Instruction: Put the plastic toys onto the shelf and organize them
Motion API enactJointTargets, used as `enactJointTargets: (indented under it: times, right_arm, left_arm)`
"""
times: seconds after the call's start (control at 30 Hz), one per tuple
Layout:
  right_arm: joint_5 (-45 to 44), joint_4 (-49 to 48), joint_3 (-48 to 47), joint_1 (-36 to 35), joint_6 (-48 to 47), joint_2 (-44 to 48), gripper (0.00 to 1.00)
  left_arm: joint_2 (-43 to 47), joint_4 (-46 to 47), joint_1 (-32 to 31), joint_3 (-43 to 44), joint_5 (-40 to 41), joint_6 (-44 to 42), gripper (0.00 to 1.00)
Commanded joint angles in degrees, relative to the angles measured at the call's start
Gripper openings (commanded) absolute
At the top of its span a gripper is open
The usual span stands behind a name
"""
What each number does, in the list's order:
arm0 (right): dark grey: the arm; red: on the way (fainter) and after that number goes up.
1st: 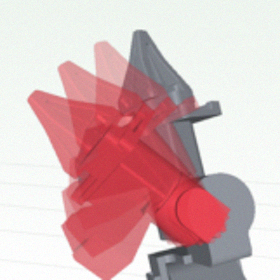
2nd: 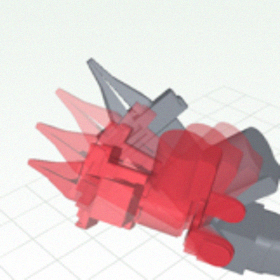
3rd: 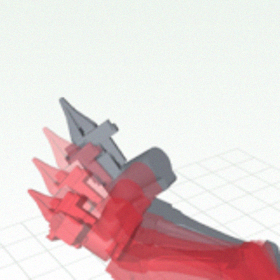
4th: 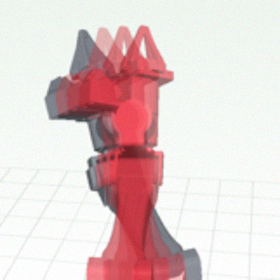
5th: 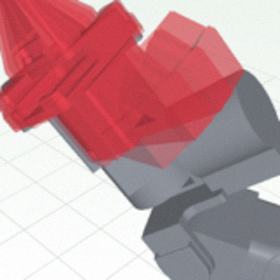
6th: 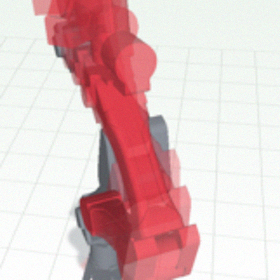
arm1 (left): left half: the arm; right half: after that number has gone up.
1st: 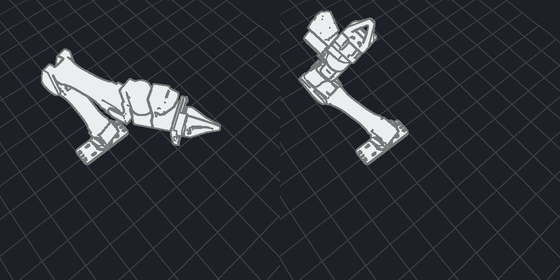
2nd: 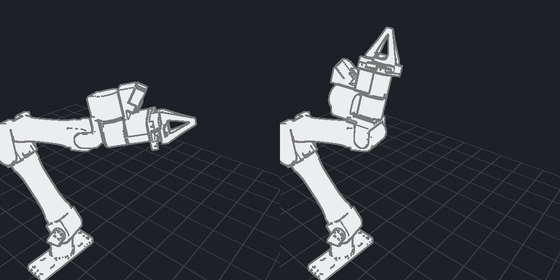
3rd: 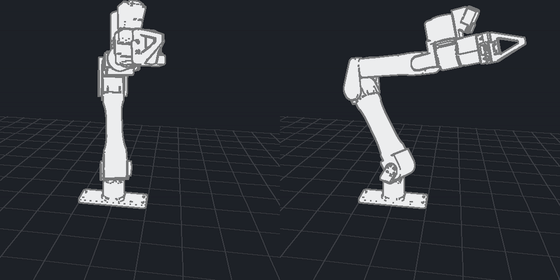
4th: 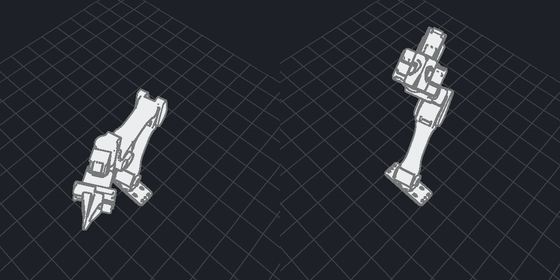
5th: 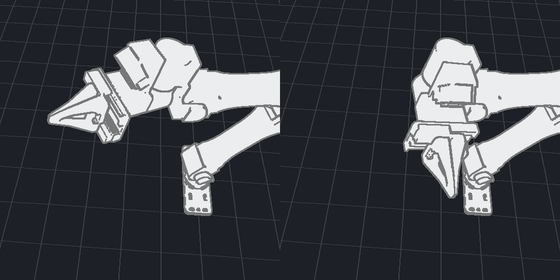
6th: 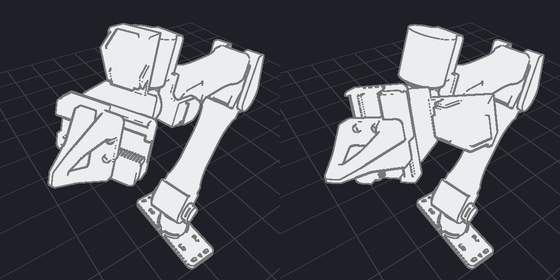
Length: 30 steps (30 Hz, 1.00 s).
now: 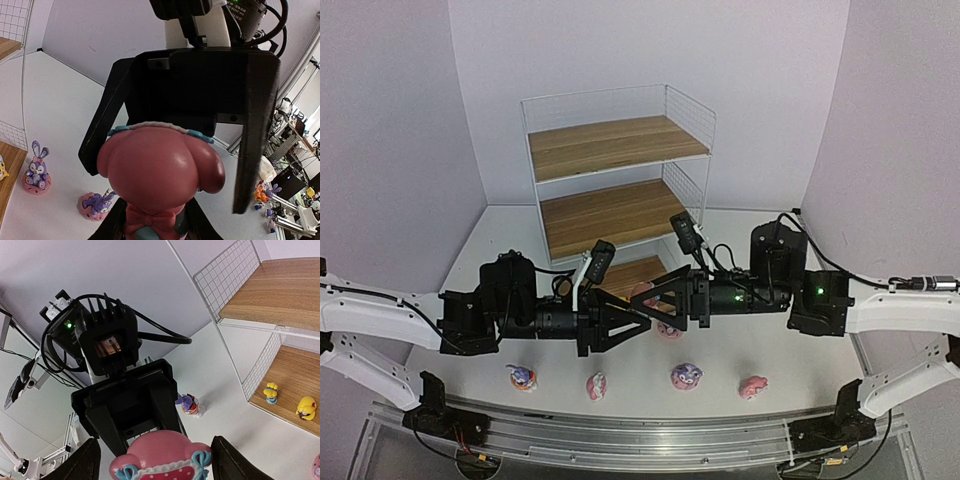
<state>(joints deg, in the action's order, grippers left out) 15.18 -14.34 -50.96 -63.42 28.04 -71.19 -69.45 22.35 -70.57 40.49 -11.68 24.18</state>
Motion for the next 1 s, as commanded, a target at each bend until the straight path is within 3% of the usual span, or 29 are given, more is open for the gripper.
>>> enactJointTargets:
  times: [0.0,0.17,0.3,0.33,0.37,0.4,0.5,0.67,0.87,0.97]
  right_arm:
    - [-0.5,-4.4,-1.2,-0.2,1.1,-1.0,0.65]
    - [-2.4,-4.4,-0.4,-0.2,1.6,0.0,0.38]
    - [-4.6,-4.3,0.5,-0.1,1.3,1.2,0.23]
    - [-5.0,-4.3,0.6,-0.2,1.0,1.5,0.22]
    - [-5.1,-4.3,0.6,-0.2,0.7,1.7,0.21]
    - [-5.5,-4.3,0.5,-0.1,0.4,1.8,0.20]
    - [-7.0,-2.5,-0.5,-0.1,-1.2,2.4,0.18]
    - [-18.6,2.5,-2.1,-0.1,-6.5,4.9,0.17]
    - [-38.7,6.3,-7.0,-0.1,-13.4,2.3,0.17]
    - [-43.0,6.4,-11.1,0.0,-17.9,-2.4,0.17]
  left_arm:
    - [0.1,0.9,-0.1,2.6,1.6,-0.9,0.00]
    - [0.1,0.8,-0.1,2.4,2.5,-0.8,0.00]
    - [0.3,-0.5,-0.1,2.8,3.1,-1.0,0.03]
    - [0.3,-1.2,-0.1,3.1,3.1,-1.0,0.13]
    - [0.3,-1.8,-0.1,3.4,3.2,-1.0,0.33]
    - [0.4,-2.2,-0.1,3.6,3.4,-0.9,0.46]
    - [1.2,-4.3,-0.1,3.7,4.0,-0.4,0.72]
    - [6.0,-8.7,-0.1,1.5,7.2,1.4,0.97]
    - [14.9,-22.2,0.0,0.2,17.8,8.2,1.00]
    - [18.4,-33.7,-0.1,1.8,25.3,14.0,1.00]
